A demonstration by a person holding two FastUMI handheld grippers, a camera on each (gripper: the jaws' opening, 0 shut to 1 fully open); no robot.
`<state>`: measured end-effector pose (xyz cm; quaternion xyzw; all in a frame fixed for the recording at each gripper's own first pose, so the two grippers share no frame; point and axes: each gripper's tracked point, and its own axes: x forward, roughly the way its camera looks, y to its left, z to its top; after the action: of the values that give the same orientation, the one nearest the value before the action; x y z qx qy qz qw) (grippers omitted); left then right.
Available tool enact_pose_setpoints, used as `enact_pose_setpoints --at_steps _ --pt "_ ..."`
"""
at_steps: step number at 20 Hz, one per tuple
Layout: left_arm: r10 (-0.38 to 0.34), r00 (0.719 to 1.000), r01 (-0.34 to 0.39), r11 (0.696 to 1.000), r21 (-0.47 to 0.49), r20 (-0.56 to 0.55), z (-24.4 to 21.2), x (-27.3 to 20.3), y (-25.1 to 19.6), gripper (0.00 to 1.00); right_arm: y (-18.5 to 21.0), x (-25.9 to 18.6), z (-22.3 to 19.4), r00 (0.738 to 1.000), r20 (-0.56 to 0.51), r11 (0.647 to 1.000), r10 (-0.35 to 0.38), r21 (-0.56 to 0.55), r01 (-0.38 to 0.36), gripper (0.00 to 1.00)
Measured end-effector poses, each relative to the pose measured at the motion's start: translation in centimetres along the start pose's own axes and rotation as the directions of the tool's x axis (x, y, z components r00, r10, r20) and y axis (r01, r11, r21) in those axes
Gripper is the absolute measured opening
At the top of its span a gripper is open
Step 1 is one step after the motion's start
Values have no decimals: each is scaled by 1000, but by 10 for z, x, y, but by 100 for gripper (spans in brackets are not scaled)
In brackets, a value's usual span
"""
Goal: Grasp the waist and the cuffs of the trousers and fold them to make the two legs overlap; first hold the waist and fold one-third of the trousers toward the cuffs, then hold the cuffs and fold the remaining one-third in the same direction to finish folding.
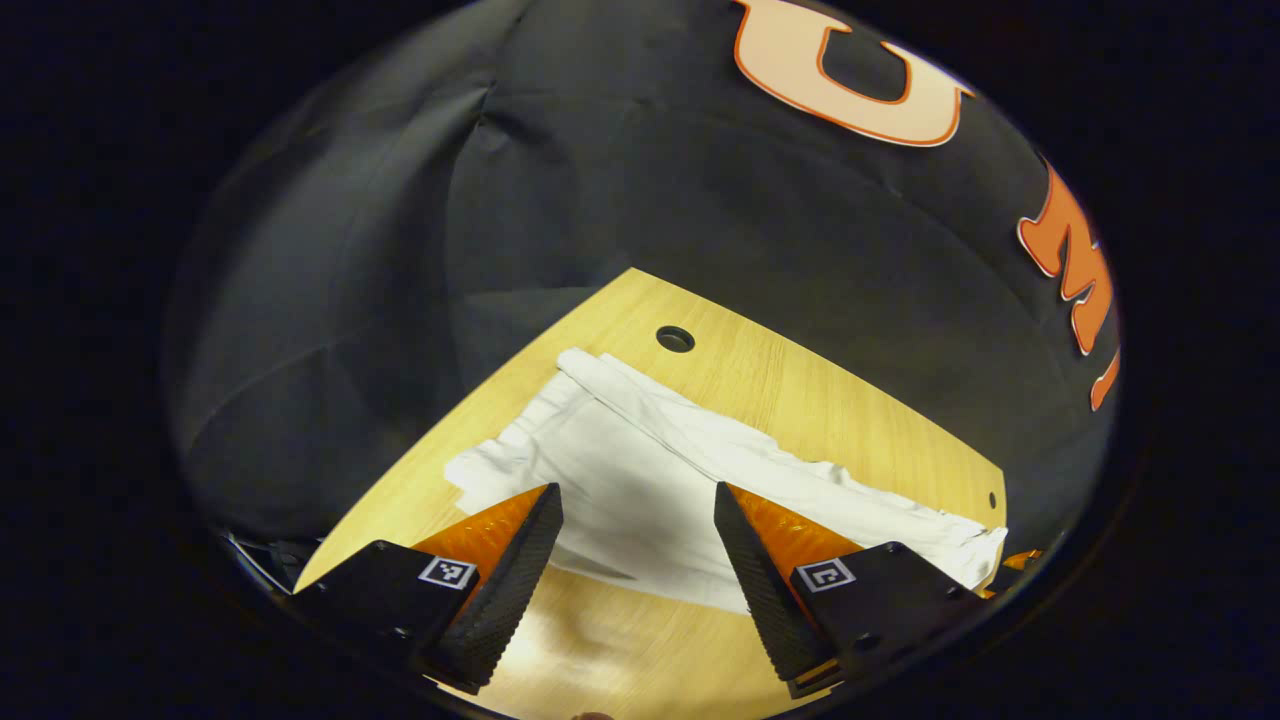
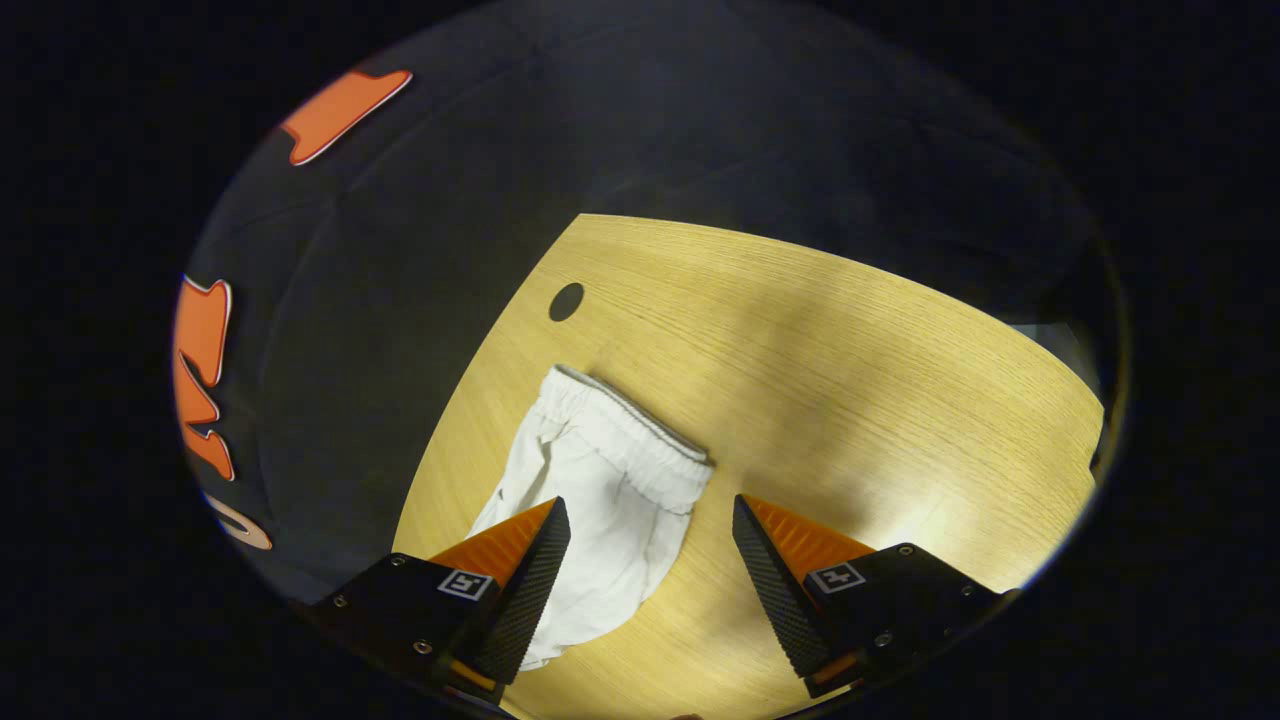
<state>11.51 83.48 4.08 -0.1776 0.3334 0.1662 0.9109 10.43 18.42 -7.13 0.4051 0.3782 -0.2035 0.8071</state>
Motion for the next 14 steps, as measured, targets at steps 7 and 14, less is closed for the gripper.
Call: enact_pose_setpoints --at_steps 7,14 --pt "24 992 -35 996 82 125 0 0 -3 100 3 23 2 999 -38 999 22 44 -20 98" --pt "82 986 -95 992 86 142 5 -2 -4 100 14 44 3 995 -69 992 68 106 -60 98"
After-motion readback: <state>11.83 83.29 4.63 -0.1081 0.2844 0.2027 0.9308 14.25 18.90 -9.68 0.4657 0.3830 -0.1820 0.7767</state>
